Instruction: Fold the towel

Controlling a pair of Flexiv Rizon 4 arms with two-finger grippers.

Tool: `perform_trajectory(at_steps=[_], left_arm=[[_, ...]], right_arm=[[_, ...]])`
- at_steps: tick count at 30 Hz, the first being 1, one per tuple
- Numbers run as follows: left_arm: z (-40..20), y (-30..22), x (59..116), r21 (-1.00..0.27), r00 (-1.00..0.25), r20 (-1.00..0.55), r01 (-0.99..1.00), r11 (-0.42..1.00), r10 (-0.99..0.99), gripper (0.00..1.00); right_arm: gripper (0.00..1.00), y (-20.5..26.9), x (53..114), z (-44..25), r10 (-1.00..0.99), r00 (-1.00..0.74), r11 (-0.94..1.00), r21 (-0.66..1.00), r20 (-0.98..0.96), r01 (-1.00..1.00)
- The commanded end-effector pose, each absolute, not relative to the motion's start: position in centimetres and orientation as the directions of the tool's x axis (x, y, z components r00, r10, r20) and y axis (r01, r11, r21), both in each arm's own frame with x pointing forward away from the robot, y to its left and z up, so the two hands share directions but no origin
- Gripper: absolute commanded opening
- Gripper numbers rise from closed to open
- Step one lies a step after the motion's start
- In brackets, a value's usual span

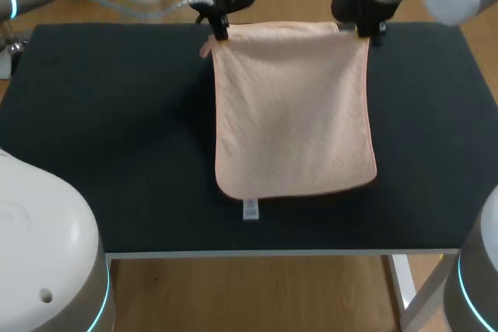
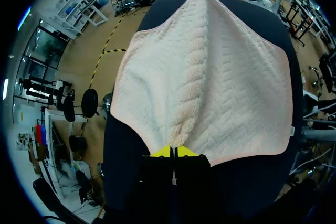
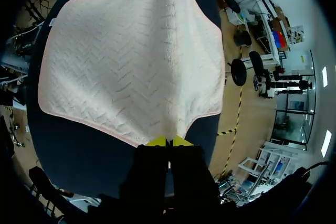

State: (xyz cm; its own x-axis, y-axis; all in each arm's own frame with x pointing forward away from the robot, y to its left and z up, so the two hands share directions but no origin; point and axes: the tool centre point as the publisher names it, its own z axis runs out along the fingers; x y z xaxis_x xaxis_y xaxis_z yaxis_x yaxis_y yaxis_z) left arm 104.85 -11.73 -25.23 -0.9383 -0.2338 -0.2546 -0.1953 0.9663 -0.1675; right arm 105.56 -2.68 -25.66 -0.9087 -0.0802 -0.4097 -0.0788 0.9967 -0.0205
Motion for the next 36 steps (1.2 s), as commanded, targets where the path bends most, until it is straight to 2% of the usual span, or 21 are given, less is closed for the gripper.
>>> perform_trajectory(at_steps=[1,9,23,27,36], left_arm=[[-19.1,-10.8,104.8,-0.155,-0.929,-0.273,-0.215,0.964,-0.251,0.0],[-11.7,-9.7,108.9,-0.172,-0.853,-0.426,-0.25,0.953,-0.3,0.0],[-0.9,-9.8,114.3,-0.196,-0.738,-0.617,-0.192,0.962,-0.273,0.0],[-0.5,-9.6,115.1,-0.167,-0.726,-0.645,-0.17,0.971,-0.239,0.0],[-4.9,-8.9,114.3,-0.133,-0.771,-0.601,-0.162,0.978,-0.21,0.0]], right_arm=[[0.0,-2.3,104.8,-18.9,-0.097,-0.888,0.995,-0.028,-0.45,-0.095],[0.0,-1.9,107.9,-12.1,-0.077,-0.795,0.995,0.002,-0.601,-0.099],[0.0,-1.0,112.2,-2.0,-0.088,-0.611,0.993,-0.024,-0.787,-0.112],[0.0,-0.7,113.2,-2.5,-0.103,-0.605,0.992,-0.036,-0.789,-0.122],[0.0,-0.8,112.4,-7.0,-0.127,-0.677,0.989,-0.037,-0.725,-0.147]])
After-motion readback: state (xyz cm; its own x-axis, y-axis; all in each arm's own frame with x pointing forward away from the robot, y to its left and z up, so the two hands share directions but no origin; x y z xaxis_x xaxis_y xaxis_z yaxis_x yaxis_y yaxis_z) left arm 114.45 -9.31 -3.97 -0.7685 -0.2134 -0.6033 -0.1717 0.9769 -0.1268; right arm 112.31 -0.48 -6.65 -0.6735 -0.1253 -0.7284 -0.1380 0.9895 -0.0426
